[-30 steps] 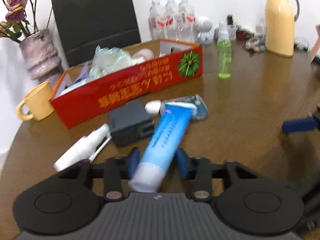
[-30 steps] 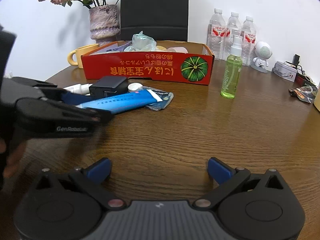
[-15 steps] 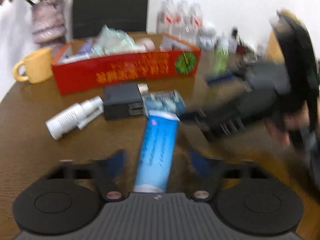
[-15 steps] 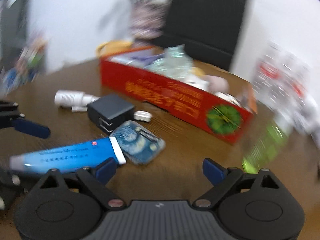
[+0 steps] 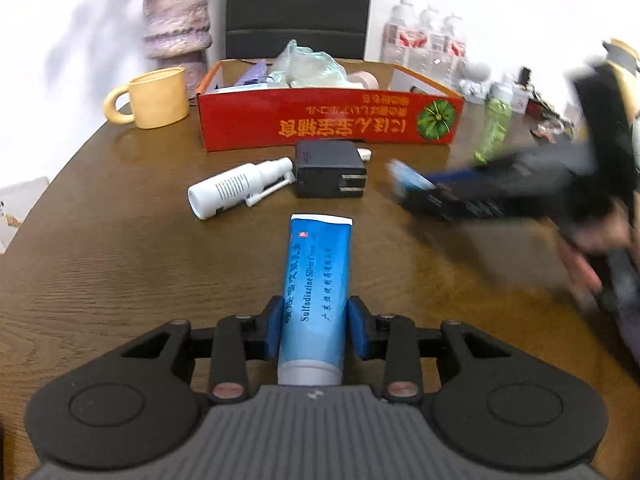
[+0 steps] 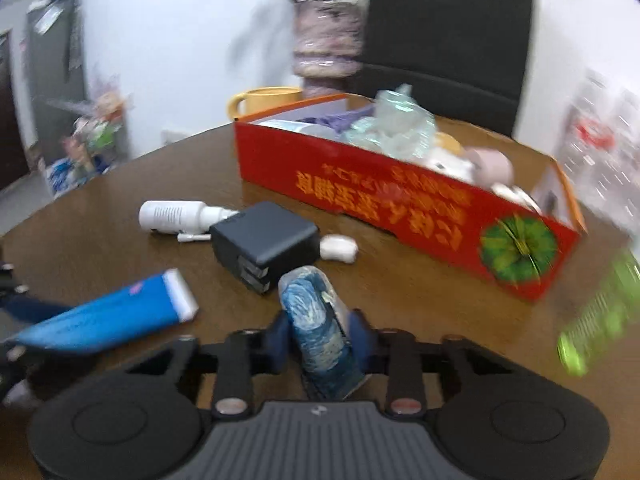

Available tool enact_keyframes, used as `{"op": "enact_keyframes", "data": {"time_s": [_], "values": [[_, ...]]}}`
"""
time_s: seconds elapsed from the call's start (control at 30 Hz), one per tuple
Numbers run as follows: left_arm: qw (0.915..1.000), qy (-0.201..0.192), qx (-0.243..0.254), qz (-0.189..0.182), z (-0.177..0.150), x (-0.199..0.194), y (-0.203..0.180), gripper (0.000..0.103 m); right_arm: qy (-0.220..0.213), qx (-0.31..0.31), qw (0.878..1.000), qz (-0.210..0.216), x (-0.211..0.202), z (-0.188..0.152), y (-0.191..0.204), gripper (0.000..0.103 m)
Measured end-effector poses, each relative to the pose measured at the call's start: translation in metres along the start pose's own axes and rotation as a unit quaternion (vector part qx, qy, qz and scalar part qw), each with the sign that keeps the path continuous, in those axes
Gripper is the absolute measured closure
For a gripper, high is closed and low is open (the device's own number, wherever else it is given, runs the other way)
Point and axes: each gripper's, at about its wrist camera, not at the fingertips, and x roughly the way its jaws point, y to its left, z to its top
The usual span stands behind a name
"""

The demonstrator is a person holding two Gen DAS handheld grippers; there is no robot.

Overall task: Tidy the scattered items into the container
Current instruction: 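Grasp the blue cream tube with the left tool while the right grasps the blue starry card pack, then carry the tube into the cardboard box and release while the right tool drops the card pack in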

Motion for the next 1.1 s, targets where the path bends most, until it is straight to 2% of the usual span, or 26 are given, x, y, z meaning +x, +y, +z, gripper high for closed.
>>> {"op": "enact_keyframes", "data": {"time_s": [0.1, 0.2, 0.27, 0.4, 0.5, 0.67, 0.87, 0.93, 0.97, 1.0, 1.03, 1.07, 1.1], "values": [[0.9995, -0.024, -0.012, -0.019, 0.007, -0.010, -0.003, 0.069, 0.003, 0.022, 1.000, -0.005, -0.007, -0.007, 0.004, 0.089], [0.9964, -0.055, -0.032, -0.056, 0.025, -0.023, -0.005, 0.069, -0.024, 0.053, 0.998, -0.012, -0.039, -0.010, 0.004, 0.091], [0.9954, -0.069, -0.026, -0.061, 0.046, -0.022, -0.007, 0.069, -0.048, 0.070, 0.996, -0.012, -0.055, -0.003, 0.000, 0.091], [0.9940, -0.092, -0.019, -0.056, 0.092, -0.012, -0.010, 0.069, -0.082, 0.088, 0.992, -0.029, -0.069, 0.027, -0.014, 0.091], [0.9926, -0.090, -0.031, -0.075, 0.130, 0.004, -0.007, 0.069, -0.091, 0.118, 0.988, -0.041, -0.064, 0.055, -0.035, 0.091], [0.9944, -0.070, -0.036, -0.071, 0.198, 0.052, 0.000, 0.069, -0.056, 0.165, 0.984, -0.041, -0.027, 0.088, -0.063, 0.091], [0.9928, -0.042, -0.098, -0.054, 0.259, 0.118, 0.026, 0.066, -0.015, 0.221, 0.974, -0.042, 0.018, 0.128, -0.096, 0.089], [0.9926, -0.019, -0.109, -0.051, 0.267, 0.135, 0.030, 0.050, -0.001, 0.239, 0.970, -0.042, 0.032, 0.141, -0.107, 0.084], [0.9924, -0.013, -0.111, -0.050, 0.270, 0.140, 0.031, 0.043, 0.006, 0.248, 0.968, -0.042, 0.040, 0.148, -0.112, 0.077], [0.9923, -0.019, -0.112, -0.050, 0.270, 0.139, 0.031, 0.023, 0.013, 0.257, 0.965, -0.042, 0.047, 0.154, -0.118, 0.074], [0.9921, -0.024, -0.112, -0.051, 0.269, 0.138, 0.031, 0.015, 0.019, 0.266, 0.963, -0.042, 0.054, 0.161, -0.124, 0.056], [0.9920, -0.031, -0.111, -0.050, 0.269, 0.136, 0.031, 0.011, 0.026, 0.275, 0.960, -0.042, 0.062, 0.168, -0.129, 0.044], [0.9926, -0.039, -0.105, -0.045, 0.269, 0.132, 0.031, 0.003, 0.033, 0.284, 0.957, -0.042, 0.069, 0.174, -0.135, 0.037]]}}
